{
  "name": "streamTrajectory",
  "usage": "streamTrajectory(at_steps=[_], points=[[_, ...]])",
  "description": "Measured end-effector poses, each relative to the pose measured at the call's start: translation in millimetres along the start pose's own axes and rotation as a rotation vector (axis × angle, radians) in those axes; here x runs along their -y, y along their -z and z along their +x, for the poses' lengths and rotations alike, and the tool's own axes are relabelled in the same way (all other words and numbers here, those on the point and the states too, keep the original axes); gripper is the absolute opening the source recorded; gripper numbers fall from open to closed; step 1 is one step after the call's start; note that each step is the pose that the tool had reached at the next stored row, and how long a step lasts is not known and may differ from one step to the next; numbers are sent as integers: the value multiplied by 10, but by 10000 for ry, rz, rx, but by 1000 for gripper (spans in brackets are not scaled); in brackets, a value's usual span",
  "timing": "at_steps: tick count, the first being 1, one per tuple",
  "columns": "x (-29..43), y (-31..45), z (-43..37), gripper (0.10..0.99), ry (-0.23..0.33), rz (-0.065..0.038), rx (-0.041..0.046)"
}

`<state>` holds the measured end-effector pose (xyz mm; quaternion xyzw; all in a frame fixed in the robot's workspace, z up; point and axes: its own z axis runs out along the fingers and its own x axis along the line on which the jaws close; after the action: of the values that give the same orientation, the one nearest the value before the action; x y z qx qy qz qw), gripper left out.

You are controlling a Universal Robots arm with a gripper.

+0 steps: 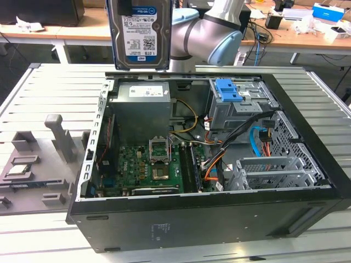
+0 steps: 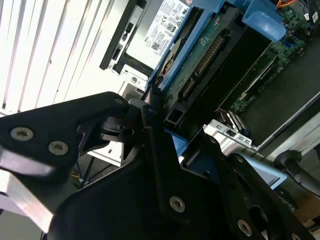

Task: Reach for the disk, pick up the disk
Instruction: 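Pick up the disk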

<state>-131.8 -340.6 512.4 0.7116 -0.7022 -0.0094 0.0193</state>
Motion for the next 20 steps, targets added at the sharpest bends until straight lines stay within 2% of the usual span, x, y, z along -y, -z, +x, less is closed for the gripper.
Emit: streamTrajectory(at_steps=[6,12,19,20], points=[[186,-66,-6,369,-2,-10,-19],[470,-146,-19,369,-3,-25,-42],[673,-211,-25,369,-2,-37,-57],[725,-227,-27,369,-4,-41,-61]])
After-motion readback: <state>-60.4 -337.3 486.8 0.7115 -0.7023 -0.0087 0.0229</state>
